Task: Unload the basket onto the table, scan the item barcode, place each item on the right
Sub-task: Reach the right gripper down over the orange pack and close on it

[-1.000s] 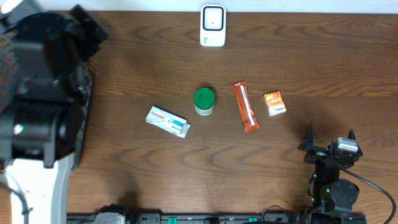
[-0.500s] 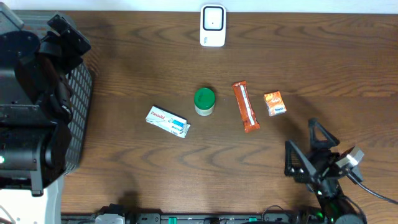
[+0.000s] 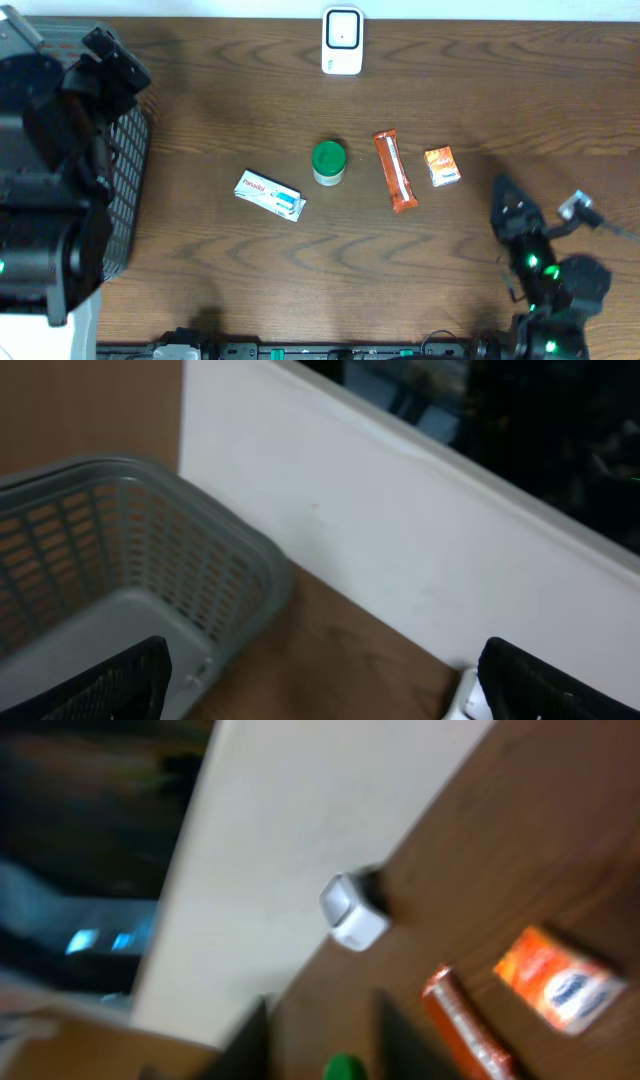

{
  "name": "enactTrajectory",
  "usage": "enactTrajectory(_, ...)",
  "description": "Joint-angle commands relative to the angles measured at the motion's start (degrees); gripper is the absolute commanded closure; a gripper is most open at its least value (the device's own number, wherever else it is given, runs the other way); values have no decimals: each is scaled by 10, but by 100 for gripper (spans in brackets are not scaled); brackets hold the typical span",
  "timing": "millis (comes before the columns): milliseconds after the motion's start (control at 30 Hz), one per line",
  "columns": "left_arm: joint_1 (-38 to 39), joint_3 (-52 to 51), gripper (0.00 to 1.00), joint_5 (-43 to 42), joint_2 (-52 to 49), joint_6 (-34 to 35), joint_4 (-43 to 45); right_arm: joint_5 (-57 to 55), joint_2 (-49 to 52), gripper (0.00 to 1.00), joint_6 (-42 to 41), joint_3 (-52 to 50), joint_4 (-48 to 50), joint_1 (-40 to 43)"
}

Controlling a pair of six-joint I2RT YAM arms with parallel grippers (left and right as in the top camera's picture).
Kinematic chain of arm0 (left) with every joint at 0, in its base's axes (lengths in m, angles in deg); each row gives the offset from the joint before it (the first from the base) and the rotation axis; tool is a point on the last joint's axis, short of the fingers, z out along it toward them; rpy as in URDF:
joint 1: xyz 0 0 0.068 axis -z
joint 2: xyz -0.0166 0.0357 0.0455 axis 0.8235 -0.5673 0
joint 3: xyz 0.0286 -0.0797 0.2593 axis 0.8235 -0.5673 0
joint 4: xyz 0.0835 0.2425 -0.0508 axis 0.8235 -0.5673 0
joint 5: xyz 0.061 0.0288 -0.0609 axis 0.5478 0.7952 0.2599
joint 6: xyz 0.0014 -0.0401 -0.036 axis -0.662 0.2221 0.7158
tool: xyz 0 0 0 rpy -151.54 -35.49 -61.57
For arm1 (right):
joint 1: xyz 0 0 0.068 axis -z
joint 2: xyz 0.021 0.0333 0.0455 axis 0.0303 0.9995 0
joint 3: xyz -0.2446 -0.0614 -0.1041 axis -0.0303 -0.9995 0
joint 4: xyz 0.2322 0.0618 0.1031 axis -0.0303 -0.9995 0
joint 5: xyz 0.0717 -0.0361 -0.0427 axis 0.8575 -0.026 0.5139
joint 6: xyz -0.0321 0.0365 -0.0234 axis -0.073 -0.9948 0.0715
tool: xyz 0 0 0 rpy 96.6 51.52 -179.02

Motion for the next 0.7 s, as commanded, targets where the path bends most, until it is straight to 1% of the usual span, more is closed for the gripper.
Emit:
enactTrajectory(0, -1, -6, 2, -38, 58, -12, 4, -38, 152, 94, 133, 92, -9, -7)
enactTrajectory(33, -1, -12, 2, -38, 73, -19, 9, -23, 202, 98, 157, 108, -5, -9)
enactTrajectory(100, -1, -24, 2, -38, 100, -39, 23, 0, 293, 99, 193, 127, 10, -16)
enactTrajectory(200, -1, -43, 2, -38, 142, -73, 45, 38, 432, 99, 192, 129, 64, -29)
enactTrajectory(267, -1, -58, 2, -38, 172, -78, 59, 75, 523, 99, 192, 129, 117, -38)
enactTrajectory(367, -1, -74, 2, -38, 213, -79, 74, 127, 640, 99, 192, 129, 228, -57)
enactTrajectory(433, -1, -78, 2, -38, 233, -79, 78, 151, 695, 99, 186, 129, 301, -69)
enactTrajectory(500, -1, -79, 2, -38, 247, -78, 79, 145, 734, 99, 162, 129, 340, -79)
enactTrajectory(667, -1, -79, 2, -38, 259, -78, 79, 87, 791, 99, 161, 129, 350, -86)
